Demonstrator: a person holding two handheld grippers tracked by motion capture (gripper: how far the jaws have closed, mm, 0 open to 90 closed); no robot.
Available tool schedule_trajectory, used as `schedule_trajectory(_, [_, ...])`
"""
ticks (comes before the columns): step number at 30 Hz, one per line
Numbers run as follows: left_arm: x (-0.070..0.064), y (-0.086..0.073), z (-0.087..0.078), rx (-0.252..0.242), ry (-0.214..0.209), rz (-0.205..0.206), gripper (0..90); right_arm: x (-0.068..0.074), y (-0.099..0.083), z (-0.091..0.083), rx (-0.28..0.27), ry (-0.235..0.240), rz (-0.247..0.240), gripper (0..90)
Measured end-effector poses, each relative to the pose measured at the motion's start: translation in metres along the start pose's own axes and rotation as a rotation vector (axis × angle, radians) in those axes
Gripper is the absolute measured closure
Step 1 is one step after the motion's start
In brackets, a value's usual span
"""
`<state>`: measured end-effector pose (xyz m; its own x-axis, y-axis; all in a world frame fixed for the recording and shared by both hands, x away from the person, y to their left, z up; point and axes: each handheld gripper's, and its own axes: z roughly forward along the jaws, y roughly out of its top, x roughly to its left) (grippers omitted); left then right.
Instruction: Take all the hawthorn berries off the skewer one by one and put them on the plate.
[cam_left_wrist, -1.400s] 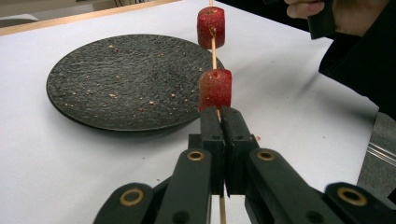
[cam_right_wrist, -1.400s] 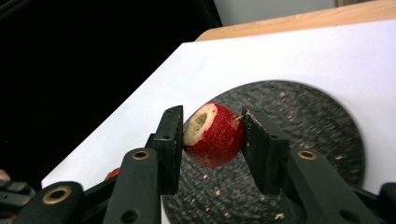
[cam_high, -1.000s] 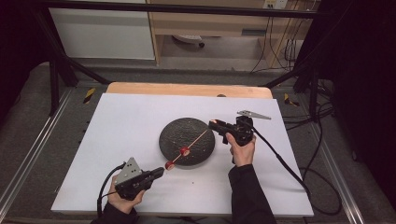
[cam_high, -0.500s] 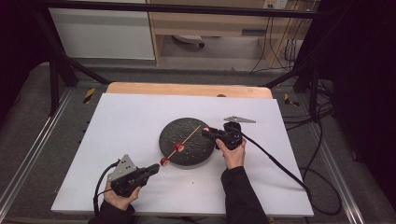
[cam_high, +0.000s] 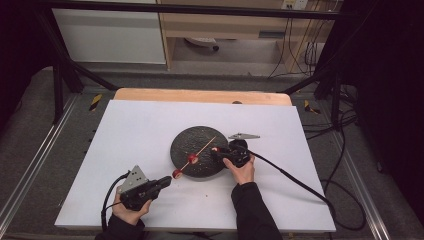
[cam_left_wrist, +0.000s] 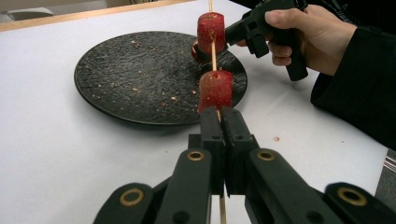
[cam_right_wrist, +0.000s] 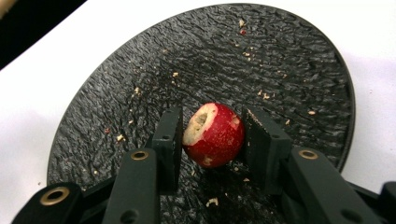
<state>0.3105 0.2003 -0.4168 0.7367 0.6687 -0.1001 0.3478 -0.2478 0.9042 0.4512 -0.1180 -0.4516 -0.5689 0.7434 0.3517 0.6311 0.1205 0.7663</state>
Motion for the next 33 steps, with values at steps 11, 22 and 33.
schedule_trajectory(11, [-0.001, 0.0, 0.001, 0.003, 0.0, 0.002, 88.6, 0.004, 0.006, -0.014, -0.017, 0.005, -0.037, 45.9])
schedule_trajectory(22, [-0.004, -0.001, 0.004, 0.011, -0.004, 0.008, 88.6, 0.019, 0.005, -0.048, -0.028, 0.038, -0.106, 14.6])
schedule_trajectory(33, [-0.009, -0.002, 0.011, 0.026, -0.016, 0.016, 88.6, 0.03, -0.012, -0.066, -0.023, 0.093, -0.115, 3.9])
